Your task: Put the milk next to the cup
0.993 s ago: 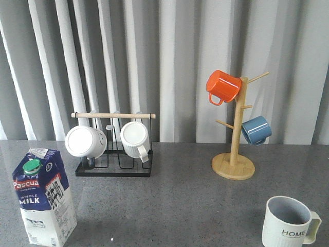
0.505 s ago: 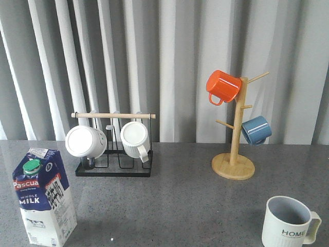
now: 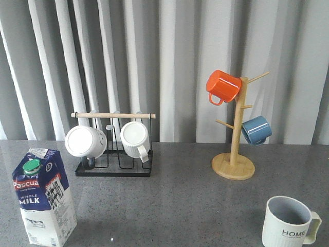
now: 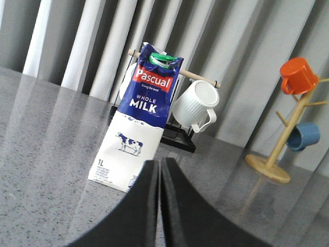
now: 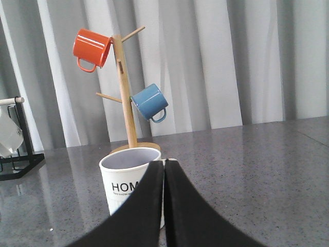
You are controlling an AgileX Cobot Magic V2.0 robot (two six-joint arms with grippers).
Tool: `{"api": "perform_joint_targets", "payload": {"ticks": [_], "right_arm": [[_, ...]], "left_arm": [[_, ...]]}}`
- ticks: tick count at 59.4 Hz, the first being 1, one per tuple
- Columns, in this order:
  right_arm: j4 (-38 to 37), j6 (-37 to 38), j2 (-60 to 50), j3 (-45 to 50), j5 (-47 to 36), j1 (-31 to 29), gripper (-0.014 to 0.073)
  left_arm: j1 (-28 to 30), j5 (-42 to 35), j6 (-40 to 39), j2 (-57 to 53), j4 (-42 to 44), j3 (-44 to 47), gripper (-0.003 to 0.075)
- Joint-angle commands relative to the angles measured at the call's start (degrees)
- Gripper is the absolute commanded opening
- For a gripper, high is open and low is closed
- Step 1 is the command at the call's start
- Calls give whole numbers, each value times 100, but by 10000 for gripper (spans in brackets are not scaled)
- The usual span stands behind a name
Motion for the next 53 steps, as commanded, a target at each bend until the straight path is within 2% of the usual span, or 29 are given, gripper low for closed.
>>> {"api": "perform_joint_targets", "payload": {"ticks": [1,10,20,25,31,36,39,43,47,53], "right_arm": [[-9,137,-56,8,-434,-37,-6],[-9,455,6,-418,-148,-37,-2],[-115,277,653,-1583,846,-37,62],[-164,209,1174,-2154,1191,-37,160],[-157,209,1792,-2706,1189,-37,353],[-164,214,2188,-3005,949,-37,528],[-164,214,2309,-3040,608,-37,599],[-134,250,2394,-3027,121,-37,649],[-9,421,2408,-3027,-223,-37,657],[-244,186,2538,-3232,119,-37,636]], "left_arm": [[15,-518,-593,-60,-54,-115,-6],[15,-546,-981,-60,-54,-230,13],[15,-360,-983,-54,-54,-750,99],[15,-58,-977,-54,-49,-1077,174],[15,312,-966,-54,-49,-1417,295],[15,414,-980,-54,-55,-1611,388],[15,247,-980,-54,-138,-1658,440],[15,-150,-980,-54,-361,-1660,476],[15,-573,-980,-54,-408,-1669,484],[15,-705,-969,-48,-393,-1668,481]]}}
